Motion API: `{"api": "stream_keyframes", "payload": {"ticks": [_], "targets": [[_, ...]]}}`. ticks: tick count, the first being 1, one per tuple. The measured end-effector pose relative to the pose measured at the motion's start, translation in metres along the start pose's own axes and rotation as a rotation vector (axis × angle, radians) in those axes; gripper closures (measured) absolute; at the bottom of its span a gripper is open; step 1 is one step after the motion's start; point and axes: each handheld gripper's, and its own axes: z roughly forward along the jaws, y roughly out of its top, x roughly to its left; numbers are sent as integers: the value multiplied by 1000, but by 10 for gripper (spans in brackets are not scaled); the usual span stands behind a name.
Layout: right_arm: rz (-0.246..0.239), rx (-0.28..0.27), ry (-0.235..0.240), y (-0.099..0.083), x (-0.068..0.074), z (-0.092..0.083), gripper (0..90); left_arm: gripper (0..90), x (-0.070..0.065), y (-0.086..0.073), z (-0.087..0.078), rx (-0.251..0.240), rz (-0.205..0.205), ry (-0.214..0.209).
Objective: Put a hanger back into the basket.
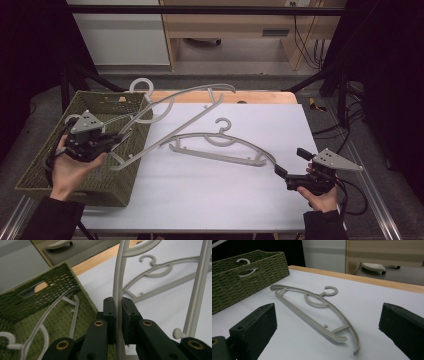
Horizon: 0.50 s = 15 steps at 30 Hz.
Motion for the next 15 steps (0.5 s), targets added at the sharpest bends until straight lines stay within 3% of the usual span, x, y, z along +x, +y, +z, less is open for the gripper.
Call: {"api": "stream_keyframes", "payload": {"ticks": [1,6,15], "targets": [[2,0,1,0,0,0,18,827,6,0,-2,8,8,5],[6,1,2,0,0,0,18,827,28,-1,-3,-9,-28,31],[4,4,0,-1,0,2,18,827,62,-18,2,39,-54,103]]}}
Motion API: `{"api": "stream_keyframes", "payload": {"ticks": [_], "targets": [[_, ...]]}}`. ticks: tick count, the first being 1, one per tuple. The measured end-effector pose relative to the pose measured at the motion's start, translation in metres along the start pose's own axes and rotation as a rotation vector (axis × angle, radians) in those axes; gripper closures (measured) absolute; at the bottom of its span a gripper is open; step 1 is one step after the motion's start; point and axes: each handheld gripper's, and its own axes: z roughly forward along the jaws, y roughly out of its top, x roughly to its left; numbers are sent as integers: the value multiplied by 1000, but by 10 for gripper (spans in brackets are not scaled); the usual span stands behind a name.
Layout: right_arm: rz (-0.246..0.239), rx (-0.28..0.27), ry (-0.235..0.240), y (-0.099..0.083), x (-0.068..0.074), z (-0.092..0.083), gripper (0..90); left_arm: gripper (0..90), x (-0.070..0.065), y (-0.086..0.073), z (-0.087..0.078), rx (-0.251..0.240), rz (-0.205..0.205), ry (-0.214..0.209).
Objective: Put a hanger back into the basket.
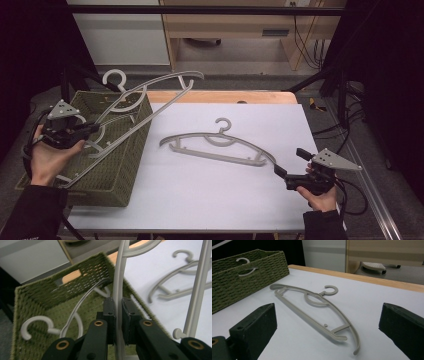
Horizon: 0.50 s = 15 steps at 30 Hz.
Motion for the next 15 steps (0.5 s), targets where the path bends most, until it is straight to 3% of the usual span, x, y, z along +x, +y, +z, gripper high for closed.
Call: {"api": "stream_keyframes", "payload": {"ticks": [8,15], "targets": [[-1,4,0,0,1,2,18,827,29,-24,8,49,-39,46],[-1,10,0,-1,1,3,18,827,51,-47,5,67,-64,75]]}}
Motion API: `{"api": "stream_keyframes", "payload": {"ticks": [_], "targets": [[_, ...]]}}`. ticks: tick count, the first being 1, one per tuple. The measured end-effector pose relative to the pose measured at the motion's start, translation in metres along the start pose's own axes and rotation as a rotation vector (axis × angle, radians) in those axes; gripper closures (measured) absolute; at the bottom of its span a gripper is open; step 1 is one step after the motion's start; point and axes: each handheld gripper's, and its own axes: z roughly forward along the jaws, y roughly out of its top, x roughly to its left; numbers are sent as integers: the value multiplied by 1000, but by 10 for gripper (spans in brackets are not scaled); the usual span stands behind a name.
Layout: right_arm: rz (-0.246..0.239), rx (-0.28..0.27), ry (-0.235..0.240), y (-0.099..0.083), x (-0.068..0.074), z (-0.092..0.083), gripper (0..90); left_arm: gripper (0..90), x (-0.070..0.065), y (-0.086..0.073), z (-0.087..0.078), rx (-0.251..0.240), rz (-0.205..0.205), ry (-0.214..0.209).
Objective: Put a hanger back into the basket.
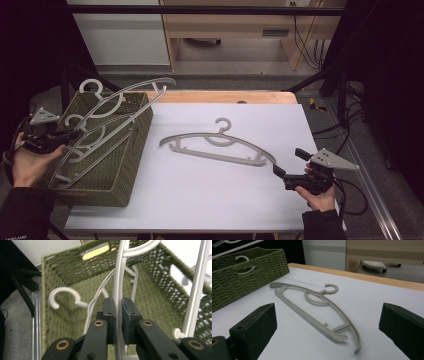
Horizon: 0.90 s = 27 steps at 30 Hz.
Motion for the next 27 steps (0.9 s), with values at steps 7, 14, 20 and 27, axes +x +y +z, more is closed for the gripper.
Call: {"api": "stream_keyframes", "payload": {"ticks": [7,14,20,27], "targets": [[0,4,2,-1,0,1,18,827,16,-17,-5,31,6,51],[0,5,-1,-1,1,2,18,827,30,-31,-6,54,-8,73],[1,8,-2,-1,1,2,18,827,38,-39,-7,63,-14,81],[-1,9,-4,-1,1,3,18,827,44,-46,-9,83,-12,99]]}}
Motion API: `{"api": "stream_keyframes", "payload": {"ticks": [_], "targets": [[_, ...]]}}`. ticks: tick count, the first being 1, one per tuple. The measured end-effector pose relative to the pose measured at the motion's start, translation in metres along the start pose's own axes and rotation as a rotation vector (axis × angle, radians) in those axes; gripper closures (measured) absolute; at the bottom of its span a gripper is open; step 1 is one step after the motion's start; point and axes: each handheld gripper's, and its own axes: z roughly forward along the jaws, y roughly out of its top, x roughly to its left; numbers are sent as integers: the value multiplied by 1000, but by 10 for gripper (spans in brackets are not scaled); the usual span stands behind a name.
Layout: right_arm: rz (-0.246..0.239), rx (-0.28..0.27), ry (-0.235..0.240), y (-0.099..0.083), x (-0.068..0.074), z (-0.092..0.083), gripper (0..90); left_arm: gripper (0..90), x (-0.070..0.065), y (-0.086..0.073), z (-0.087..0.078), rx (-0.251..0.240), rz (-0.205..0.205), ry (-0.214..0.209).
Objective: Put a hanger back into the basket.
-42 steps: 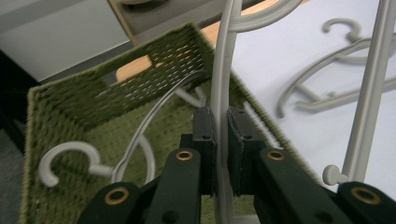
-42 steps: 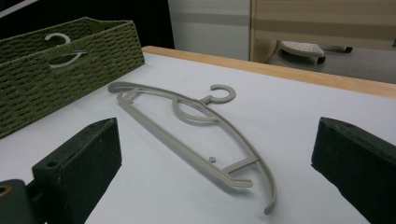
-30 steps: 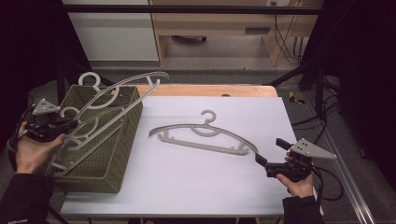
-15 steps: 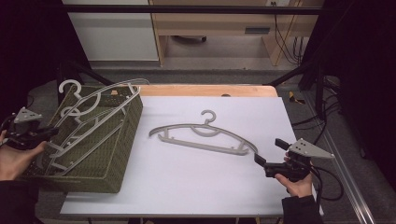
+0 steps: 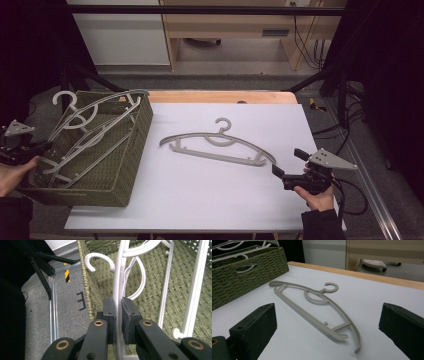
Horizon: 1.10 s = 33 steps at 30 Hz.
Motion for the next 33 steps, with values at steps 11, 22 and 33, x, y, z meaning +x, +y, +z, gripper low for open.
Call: {"api": "stream_keyframes", "payload": {"ticks": [11,22,33], "targets": [[3,3,1,0,0,1,18,826,4,-10,2,26,0,39],[1,4,1,0,1,1,18,825,1,-14,8,35,1,59],[0,9,1,-1,1,2,18,824,-7,-23,20,85,63,76]]}}
